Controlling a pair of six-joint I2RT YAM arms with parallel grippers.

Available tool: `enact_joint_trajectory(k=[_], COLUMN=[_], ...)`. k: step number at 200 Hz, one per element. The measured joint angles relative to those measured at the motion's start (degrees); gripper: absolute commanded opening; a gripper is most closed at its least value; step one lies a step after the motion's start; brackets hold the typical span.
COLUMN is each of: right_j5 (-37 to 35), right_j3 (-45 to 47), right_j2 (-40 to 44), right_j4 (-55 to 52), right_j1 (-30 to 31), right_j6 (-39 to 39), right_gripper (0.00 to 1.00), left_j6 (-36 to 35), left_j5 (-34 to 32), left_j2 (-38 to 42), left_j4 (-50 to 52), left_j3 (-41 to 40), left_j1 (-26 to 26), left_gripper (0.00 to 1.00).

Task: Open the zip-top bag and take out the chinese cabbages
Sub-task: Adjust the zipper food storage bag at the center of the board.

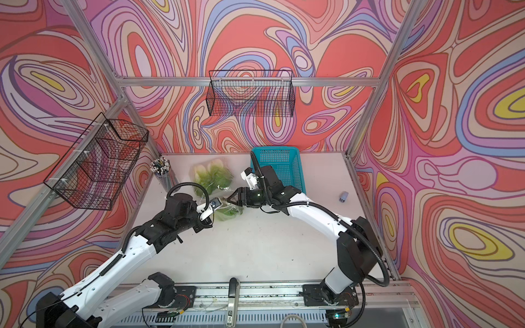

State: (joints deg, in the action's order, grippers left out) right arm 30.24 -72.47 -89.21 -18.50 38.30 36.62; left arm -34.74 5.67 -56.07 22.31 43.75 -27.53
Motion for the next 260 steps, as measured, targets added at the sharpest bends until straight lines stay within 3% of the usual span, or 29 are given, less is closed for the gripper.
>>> enact_joint_trajectory(k=[62,106,126,183,260], right_j5=[-15.0,-21.7,-22.1,-21.2,-15.8], right_j3=[-5.8,-10.2,-10.6,-9.5,-7.5], right_j2=[4.8,3.4,2.3,2.0,2.1], right_j4=[-11.8,-16.2,-16.4,-17.2,-18.4], right_j1=[0.8,7.3,10.3,10.3,10.6], right_j6=[-14.1,-25.1,-29.2,-36.7,-42.2], right_gripper=[0.65,0.64,0.64,0.68,0.54], left_j6=[0.5,0.5,0.5,1.4,2.0], left_j5=[4.8,6.1,6.6,8.5,10.7], left_j2=[-4.2,-5.6,-5.6,-5.9,-6.4], left_j4=[6.4,8.2,8.8,9.7,9.7], left_j3=[5.1,6.4,6.4,7.1,7.2], left_j1=[-0.2,-0.2,-0.2,-0.2,-0.2], left_gripper=[0.00,0.00,0.00,0.00,0.00])
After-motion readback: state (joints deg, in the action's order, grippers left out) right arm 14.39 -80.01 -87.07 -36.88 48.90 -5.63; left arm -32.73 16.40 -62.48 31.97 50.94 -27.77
